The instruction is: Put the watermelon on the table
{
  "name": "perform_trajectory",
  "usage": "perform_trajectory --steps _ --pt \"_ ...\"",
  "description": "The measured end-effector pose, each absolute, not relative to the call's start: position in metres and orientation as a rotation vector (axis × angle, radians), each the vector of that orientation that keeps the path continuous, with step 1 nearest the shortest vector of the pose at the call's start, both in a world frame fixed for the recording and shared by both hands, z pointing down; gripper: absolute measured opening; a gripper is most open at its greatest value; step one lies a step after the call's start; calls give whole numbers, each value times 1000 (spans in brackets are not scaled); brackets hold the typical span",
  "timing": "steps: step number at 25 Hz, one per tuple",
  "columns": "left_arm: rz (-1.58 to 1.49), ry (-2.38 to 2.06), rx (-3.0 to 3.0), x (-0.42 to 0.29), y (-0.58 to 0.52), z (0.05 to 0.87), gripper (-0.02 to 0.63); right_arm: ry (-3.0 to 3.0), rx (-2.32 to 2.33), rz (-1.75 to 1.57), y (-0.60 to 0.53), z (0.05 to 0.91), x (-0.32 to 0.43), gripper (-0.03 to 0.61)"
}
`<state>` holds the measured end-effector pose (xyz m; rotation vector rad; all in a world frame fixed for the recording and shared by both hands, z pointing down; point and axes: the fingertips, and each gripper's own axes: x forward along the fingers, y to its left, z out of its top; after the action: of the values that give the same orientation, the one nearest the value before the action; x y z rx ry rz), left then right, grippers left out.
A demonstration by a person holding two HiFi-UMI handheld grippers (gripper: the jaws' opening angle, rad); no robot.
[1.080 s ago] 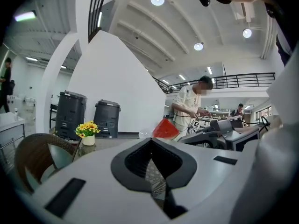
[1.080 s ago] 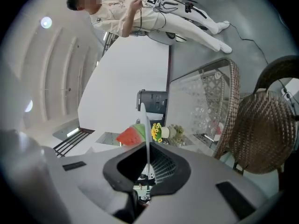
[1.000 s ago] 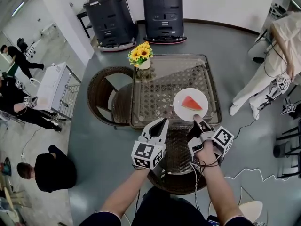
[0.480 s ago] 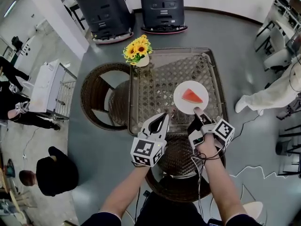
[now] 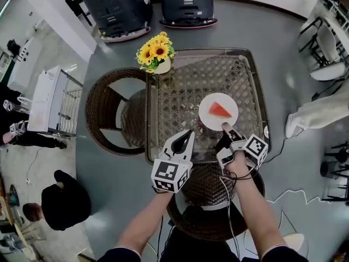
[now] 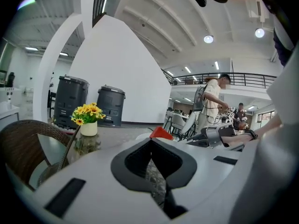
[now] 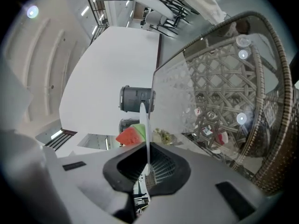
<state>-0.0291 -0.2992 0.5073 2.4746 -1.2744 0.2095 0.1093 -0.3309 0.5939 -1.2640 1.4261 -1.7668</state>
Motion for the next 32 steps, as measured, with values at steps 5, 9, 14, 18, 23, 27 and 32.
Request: perform_trajectory --steps 5,9,14,18,23,27,32 --pt "229 -1264 2441 -31 -306 527 5 1401 -1254 -1804 -340 617 104 12" --pt "250 -1254 2439 -31 -311 545 5 1406 -1270 -1834 -346 638 99 14" --pt "261 -1255 2419 -32 -313 558 5 1395 -1277 -1867 -347 656 93 14" --pt "264 -1253 2397 -34 -317 571 5 1405 -1320 -1891 -350 671 90 14" --pt "253 -1238 2387 -27 -312 564 5 1422 -1329 -1899 -347 664 92 14" --pt "252 -1232 2384 -30 -322 582 3 1427 -1343 -1902 -358 685 86 14" --pt "245 -1229 2386 -30 -326 587 5 1454 -1388 -1904 -364 693 85 14"
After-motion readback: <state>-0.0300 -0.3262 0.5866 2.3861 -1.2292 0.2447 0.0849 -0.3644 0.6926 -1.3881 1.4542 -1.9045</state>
